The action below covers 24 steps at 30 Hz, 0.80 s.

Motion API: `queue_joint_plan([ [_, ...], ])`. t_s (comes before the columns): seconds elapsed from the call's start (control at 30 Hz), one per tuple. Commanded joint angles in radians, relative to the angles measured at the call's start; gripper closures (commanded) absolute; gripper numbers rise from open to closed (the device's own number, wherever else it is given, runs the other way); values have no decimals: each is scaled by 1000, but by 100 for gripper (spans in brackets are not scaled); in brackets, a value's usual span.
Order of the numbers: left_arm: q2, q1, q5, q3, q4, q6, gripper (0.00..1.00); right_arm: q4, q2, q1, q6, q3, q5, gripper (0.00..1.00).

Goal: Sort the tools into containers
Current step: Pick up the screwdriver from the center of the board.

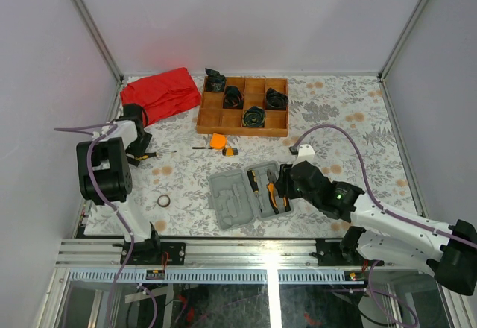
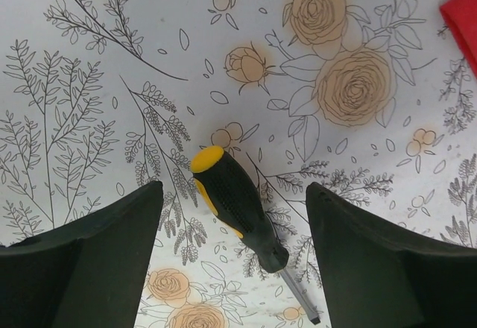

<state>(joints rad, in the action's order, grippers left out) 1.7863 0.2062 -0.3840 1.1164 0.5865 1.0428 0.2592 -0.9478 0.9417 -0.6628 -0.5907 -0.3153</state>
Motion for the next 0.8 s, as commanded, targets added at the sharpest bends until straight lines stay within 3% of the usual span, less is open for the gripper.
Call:
queue_joint_plan([
  [0.0,23,11,-27,22,0,1,26,1,26,7,-8,-2,-50,49],
  [0.17,49,11,-19,26,10,-10,33,1,31,6,-9,0,-51,49],
  [0.37,40,12,-12,23,9,-18,58,9,32,6,-2,-4,-59,49],
  [0.57,-8,12,24,25,1,-45,63,33,52,7,-5,-10,-82,48],
  [0.77,-167,14,88,-2,-66,-106,71,57,107,6,-27,-2,-117,48],
])
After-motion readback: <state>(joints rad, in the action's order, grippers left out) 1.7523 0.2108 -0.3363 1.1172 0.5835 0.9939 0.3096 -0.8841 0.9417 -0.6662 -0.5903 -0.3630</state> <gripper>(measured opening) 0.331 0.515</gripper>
